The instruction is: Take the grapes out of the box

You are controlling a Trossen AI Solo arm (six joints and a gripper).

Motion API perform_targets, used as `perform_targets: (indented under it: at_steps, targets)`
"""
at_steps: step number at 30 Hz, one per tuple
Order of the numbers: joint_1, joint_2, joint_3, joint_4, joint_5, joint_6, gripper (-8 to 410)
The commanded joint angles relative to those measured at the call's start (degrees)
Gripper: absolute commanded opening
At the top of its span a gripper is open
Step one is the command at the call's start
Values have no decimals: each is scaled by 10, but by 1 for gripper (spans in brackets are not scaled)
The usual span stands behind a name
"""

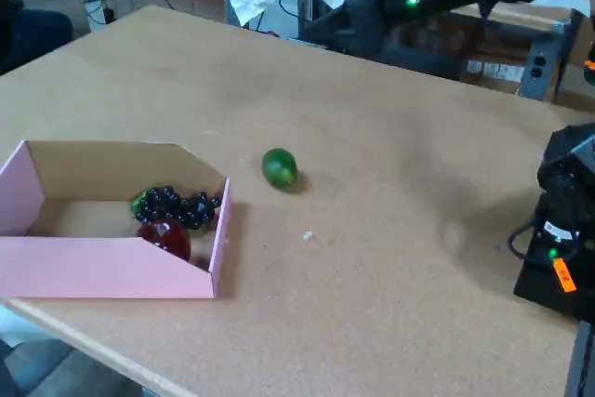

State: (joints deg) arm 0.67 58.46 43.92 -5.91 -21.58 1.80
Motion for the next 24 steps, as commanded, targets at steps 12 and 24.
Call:
perform_targets:
  at_steps: [12,24]
  targets:
    - [36,163,167,-127,-22,-52,0]
    - [69,293,299,-223,-21,-81,0]
